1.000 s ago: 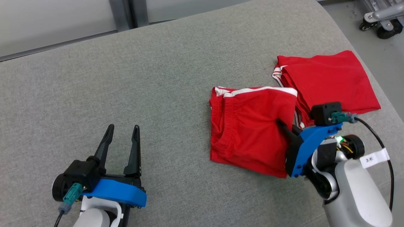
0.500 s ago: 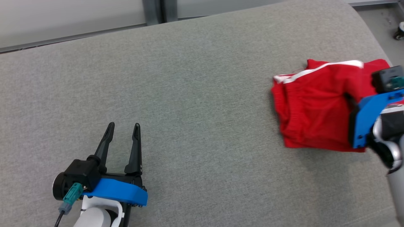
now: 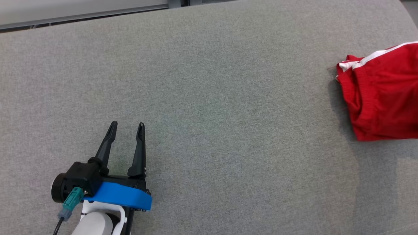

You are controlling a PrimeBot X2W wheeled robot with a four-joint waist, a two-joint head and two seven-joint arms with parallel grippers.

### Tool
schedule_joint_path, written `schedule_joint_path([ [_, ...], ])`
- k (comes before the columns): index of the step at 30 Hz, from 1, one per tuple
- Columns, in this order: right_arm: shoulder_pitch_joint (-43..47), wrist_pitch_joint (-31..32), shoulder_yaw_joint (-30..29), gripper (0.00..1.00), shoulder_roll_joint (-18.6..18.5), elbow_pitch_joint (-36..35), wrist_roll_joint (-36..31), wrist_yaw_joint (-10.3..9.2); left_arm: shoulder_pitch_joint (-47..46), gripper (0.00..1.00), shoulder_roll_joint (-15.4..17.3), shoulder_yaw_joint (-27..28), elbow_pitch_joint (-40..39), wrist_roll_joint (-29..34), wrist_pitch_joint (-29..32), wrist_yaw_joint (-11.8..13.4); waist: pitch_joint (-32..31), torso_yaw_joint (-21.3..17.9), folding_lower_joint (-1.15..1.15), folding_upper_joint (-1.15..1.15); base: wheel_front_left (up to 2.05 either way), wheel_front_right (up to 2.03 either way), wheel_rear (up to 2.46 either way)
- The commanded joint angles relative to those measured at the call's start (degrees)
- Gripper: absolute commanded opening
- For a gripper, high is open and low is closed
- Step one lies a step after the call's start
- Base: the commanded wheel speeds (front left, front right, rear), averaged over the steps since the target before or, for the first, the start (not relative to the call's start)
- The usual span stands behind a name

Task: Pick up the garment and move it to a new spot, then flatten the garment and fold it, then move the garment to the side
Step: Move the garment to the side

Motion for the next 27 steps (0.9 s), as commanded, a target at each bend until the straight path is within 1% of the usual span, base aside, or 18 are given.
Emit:
schedule_joint_path([
  [1, -1.1, 0.1, -0.6, 0.00, -0.6, -0.1, -0.6, -0.01, -0.8, 1.00, 0.3, -0.1, -0.4, 0.4, 0.1, 0.2, 0.4, 0.2, 0.00, 0.00, 0.00, 0.00, 0.00],
  [4, -1.9, -0.7, -1.9, 0.00, -0.7, -0.1, -1.6, -0.01, -1.2, 1.00, 0.5, -0.3, -0.7, 0.6, 0.4, 0.3, 1.1, 0.2, 0.00, 0.00, 0.00, 0.00, 0.00],
  [6, -2.4, -1.7, -3.0, 0.00, 0.1, 0.0, -2.4, -0.01, -1.4, 1.00, 0.7, -0.4, -0.9, 0.7, 0.7, 0.3, 1.5, 0.2, 0.00, 0.00, 0.00, 0.00, 0.00],
  [7, -2.4, -2.2, -3.5, 0.07, 0.4, 0.2, -3.0, -0.01, -1.5, 1.00, 0.8, -0.5, -1.0, 0.6, 0.8, 0.3, 1.6, 0.2, 0.00, 0.00, 0.00, 0.00, 0.00],
  [8, -2.5, -2.9, -3.9, 0.39, 0.7, 0.3, -3.5, -0.01, -1.6, 1.00, 0.9, -0.6, -1.0, 0.6, 0.9, 0.3, 1.7, 0.2, 0.00, 0.00, 0.00, 0.00, 0.00],
  [9, -2.6, -3.8, -4.2, 0.98, 1.1, 0.3, -4.0, -0.01, -1.7, 1.00, 1.0, -0.6, -1.0, 0.6, 0.9, 0.3, 1.8, 0.2, 0.00, 0.00, 0.00, 0.00, 0.00],
  [10, -2.7, -4.5, -4.5, 1.00, 1.5, 0.5, -4.4, -0.01, -1.7, 1.00, 1.1, -0.6, -1.0, 0.6, 0.9, 0.2, 1.9, 0.2, 0.00, 0.00, 0.00, 0.00, 0.00],
  [18, -3.4, -10.1, -5.1, 1.00, 3.7, 2.3, -7.1, -0.01, -2.0, 1.00, 1.5, -0.8, -1.0, 0.6, 1.5, 0.5, 2.0, 0.0, 0.00, 0.00, 0.00, 0.00, 0.00],
  [27, -4.8, -14.0, -2.3, 1.00, 4.8, 3.4, -7.5, -0.01, -2.1, 1.00, 1.7, -0.7, -0.8, 0.1, 1.3, 0.8, 1.1, 0.3, 0.00, 0.00, 0.00, 0.00, 0.00],
])
